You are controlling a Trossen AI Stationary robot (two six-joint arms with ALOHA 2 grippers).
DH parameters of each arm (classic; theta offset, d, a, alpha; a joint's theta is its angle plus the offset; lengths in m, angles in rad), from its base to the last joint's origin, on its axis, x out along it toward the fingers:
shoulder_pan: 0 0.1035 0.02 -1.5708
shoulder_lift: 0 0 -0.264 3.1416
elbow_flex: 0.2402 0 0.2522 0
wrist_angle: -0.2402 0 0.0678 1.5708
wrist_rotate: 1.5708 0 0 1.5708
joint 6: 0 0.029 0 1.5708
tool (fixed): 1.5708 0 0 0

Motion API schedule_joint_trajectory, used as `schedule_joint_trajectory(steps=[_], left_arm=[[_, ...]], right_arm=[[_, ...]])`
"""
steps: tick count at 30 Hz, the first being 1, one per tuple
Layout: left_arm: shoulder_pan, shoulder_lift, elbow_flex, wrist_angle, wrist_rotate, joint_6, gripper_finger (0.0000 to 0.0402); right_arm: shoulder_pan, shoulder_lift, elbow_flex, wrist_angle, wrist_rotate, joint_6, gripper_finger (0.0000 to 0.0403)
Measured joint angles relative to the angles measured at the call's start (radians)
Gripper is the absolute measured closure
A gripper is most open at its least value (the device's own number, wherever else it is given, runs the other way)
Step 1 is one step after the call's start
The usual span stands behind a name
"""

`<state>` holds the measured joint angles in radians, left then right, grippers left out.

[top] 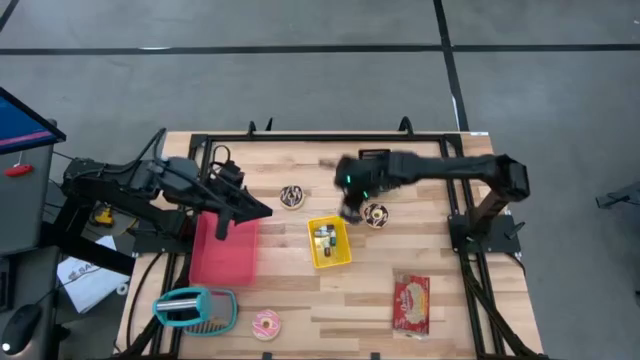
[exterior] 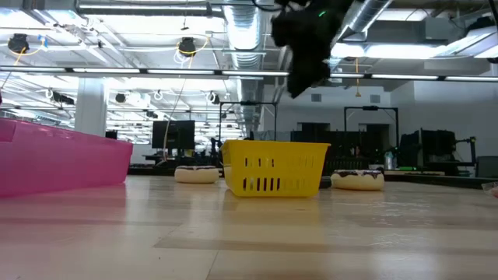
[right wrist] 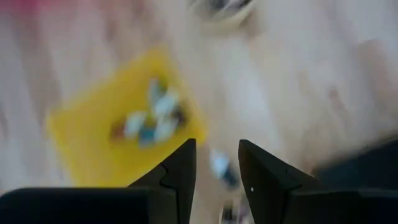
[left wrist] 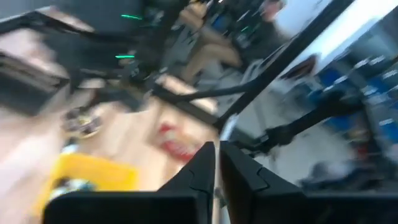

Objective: Pick & Place Food Item
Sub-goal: Put the black food coloring bottle into the yellow bin

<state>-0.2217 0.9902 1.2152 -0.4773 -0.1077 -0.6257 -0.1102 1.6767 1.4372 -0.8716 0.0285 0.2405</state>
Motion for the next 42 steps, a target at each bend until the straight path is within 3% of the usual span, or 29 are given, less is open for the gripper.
schedule_joint_trajectory(steps=[6, 11, 20, 27, 37, 42], left_arm=[[-0.036, 0.015, 0.000, -0.152, -0.177, 0.127, 0.0329], [-0.088, 0.051, -0.001, -0.148, -0.217, 0.206, 0.0279], [-0.161, 0.101, -0.001, -0.105, -0.260, 0.200, 0.0230], [-0.168, 0.103, 0.000, -0.078, -0.296, 0.197, 0.0226], [-0.168, 0.103, 0.000, -0.080, -0.296, 0.181, 0.0226], [-0.168, 0.103, 0.000, -0.081, -0.296, 0.176, 0.0226]], right_arm=[[0.174, 0.005, 0.000, -0.106, 0.113, -0.111, 0.0290], [0.184, 0.027, -0.034, -0.066, 0.237, -0.194, 0.0288], [0.114, 0.046, -0.158, -0.051, 0.181, -0.191, 0.0229], [0.130, 0.045, -0.214, 0.024, 0.126, -0.378, 0.0176], [0.089, 0.065, -0.237, 0.127, 0.082, -0.440, 0.0179], [0.066, 0.108, -0.237, 0.091, 0.067, -0.461, 0.0180]])
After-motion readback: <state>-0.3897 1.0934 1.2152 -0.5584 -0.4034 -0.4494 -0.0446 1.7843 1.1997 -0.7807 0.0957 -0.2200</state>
